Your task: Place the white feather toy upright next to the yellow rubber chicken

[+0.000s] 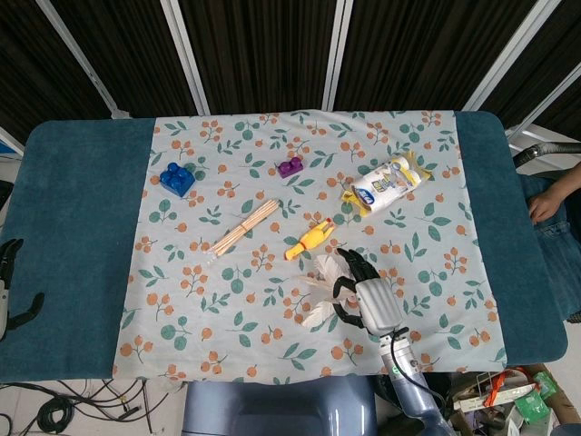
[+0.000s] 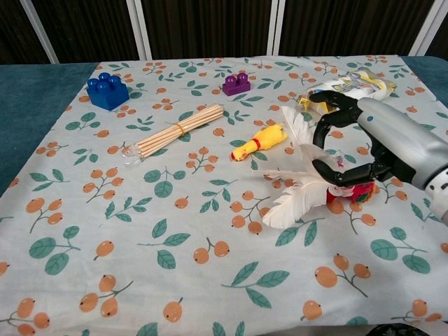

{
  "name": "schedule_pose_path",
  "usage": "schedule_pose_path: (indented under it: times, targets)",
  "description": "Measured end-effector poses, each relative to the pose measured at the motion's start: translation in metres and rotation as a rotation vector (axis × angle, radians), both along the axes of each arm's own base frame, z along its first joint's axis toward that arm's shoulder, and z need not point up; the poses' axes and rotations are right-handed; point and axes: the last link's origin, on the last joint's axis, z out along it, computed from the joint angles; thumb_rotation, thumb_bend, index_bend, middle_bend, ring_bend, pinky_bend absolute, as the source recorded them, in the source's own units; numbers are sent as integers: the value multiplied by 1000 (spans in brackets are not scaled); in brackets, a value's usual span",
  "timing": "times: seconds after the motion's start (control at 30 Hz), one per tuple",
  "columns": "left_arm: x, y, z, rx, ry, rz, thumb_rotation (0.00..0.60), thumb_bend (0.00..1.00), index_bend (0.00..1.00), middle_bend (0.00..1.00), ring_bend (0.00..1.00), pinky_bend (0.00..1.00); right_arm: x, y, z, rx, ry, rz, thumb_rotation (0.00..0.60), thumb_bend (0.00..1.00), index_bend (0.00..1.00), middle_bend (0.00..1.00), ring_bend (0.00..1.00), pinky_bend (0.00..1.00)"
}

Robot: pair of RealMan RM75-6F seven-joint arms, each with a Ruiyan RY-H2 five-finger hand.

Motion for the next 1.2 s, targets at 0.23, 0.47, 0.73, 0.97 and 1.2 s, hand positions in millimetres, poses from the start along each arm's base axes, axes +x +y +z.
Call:
schedule_pose_path:
  times: [0.23, 0.47, 0.73, 0.97, 1.2]
  targets:
    - [0, 0, 0, 0, 1, 0, 600, 316, 37, 58, 12, 50, 10, -16, 12, 12, -28, -4, 600, 351, 629, 50, 42, 152]
    - [0, 0, 0, 0, 0, -1, 600, 315, 37, 58, 12, 50, 22, -34, 22, 31, -45, -9, 600, 351, 629, 50, 42, 152]
    - [0, 0, 0, 0, -1, -1, 600, 316, 37, 58, 12, 50, 30, -47, 26, 23, -25, 2, 600, 351, 629, 50, 42, 151]
    - [0, 0, 0, -1, -1, 1, 600, 316, 37, 58, 12, 50, 38, -59, 29, 17, -37, -2, 600, 351, 629, 50, 42, 152]
    - [0, 0, 0, -1, 0, -1, 600, 316, 37, 58, 12, 50, 38, -64, 31, 5, -45, -18, 600, 351, 629, 50, 44, 152]
